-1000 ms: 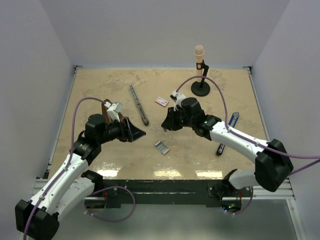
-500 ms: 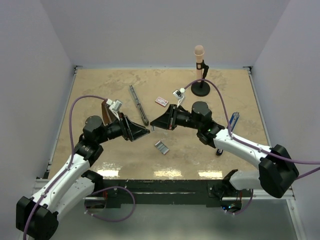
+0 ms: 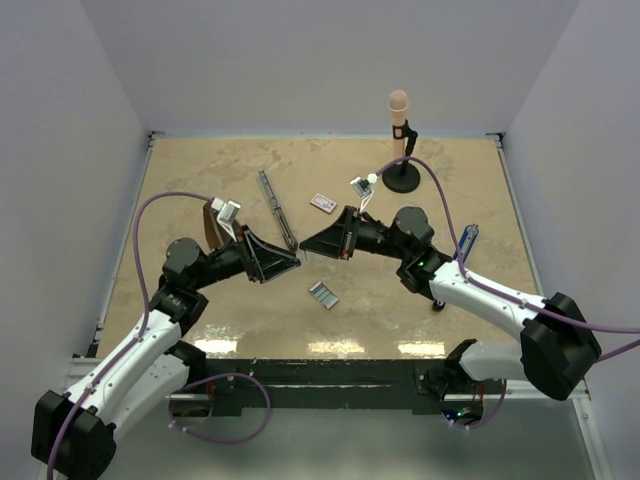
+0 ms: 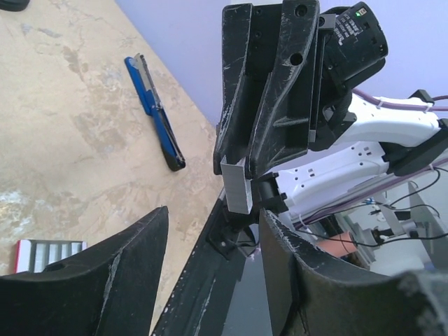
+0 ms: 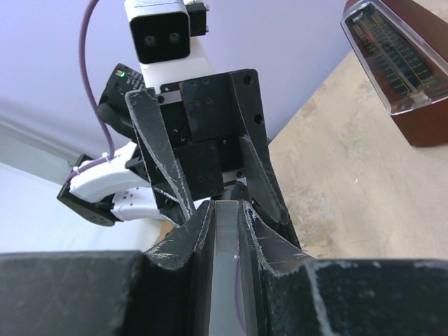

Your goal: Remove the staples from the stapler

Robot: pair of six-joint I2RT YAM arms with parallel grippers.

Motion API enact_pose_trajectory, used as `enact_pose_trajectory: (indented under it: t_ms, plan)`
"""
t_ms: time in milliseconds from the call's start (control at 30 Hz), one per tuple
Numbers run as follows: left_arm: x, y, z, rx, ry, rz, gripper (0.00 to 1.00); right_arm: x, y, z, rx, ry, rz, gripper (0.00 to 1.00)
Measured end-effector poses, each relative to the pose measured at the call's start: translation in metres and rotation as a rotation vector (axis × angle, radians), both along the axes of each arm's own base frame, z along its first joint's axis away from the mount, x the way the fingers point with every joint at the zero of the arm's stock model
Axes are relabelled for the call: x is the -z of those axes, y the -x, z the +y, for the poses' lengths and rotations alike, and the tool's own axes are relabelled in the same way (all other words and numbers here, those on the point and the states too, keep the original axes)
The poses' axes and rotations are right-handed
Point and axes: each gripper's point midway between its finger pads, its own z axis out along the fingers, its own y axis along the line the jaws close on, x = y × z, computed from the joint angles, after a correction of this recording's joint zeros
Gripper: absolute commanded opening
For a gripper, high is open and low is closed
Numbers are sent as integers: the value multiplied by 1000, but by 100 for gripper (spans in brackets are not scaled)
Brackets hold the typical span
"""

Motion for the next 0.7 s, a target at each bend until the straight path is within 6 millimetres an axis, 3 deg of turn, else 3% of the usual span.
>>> enact_pose_trajectory:
  t_ms: [333, 700]
  plan:
    - [-9, 7, -6, 33, 72, 5, 57, -6, 4, 1, -11, -20, -5, 21]
    - [-14, 11, -9, 52, 120, 13, 46, -9, 11, 5, -31, -31, -10, 21]
